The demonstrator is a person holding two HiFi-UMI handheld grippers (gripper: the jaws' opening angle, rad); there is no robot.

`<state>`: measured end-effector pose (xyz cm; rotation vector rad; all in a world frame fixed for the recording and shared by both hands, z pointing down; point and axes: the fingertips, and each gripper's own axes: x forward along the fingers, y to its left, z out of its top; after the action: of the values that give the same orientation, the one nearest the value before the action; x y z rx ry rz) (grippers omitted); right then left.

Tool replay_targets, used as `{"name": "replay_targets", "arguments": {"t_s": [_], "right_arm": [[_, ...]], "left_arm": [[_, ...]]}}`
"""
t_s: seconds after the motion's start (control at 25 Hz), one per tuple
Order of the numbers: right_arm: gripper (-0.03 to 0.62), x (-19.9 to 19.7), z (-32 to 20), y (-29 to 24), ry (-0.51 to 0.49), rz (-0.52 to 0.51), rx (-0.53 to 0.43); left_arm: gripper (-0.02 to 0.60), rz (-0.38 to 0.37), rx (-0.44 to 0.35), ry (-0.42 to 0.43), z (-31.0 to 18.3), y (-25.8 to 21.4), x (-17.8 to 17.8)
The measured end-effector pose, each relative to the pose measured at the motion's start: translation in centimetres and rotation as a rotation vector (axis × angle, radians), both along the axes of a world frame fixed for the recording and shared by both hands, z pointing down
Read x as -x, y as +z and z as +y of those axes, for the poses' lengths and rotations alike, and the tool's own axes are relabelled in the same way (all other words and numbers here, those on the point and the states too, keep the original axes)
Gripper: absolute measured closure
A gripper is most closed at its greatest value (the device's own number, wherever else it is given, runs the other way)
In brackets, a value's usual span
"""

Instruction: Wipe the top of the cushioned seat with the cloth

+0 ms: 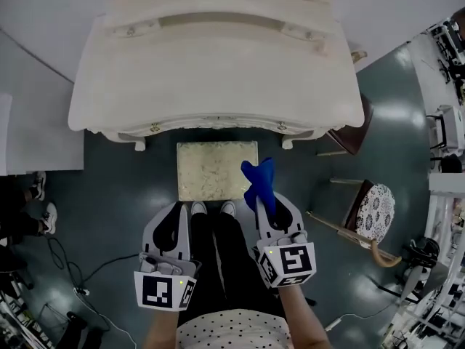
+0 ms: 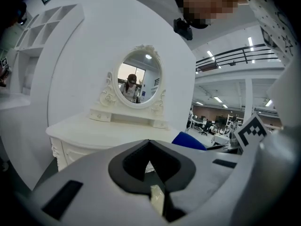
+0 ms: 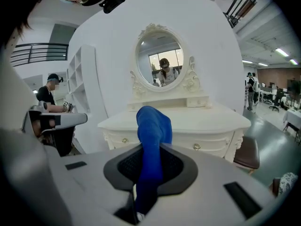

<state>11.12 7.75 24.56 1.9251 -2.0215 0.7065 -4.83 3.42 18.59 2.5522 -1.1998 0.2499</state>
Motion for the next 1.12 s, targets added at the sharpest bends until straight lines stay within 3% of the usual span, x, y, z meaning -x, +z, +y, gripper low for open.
{"name": "replay_targets", "arguments": {"t_s": [0.2, 0.44, 0.76, 1.12], "right_arm": [[0.533, -1.6, -2.6, 7.3, 0.001, 0.076, 0.088], [0.533, -4.2, -4.0, 18.2, 0.097, 0.096, 0.209], [0.533, -7.4, -6.7, 30.9, 0.155, 0.174, 0.285], [0.533, -9.4, -7.1, 38.8, 0.188, 0.230, 0.383]], "left_arm": [[0.589, 0.001, 0.028, -0.002, -1.9, 4.6, -0.7], [0.589, 0.011, 0.059, -0.022, -3.4, 10.8, -0.9], [0.589, 0.008, 0.124, -0.050, -4.7, 19.8, 0.2], [0.589, -0.002, 0.173, -0.065, -5.7, 24.4, 0.9]]}}
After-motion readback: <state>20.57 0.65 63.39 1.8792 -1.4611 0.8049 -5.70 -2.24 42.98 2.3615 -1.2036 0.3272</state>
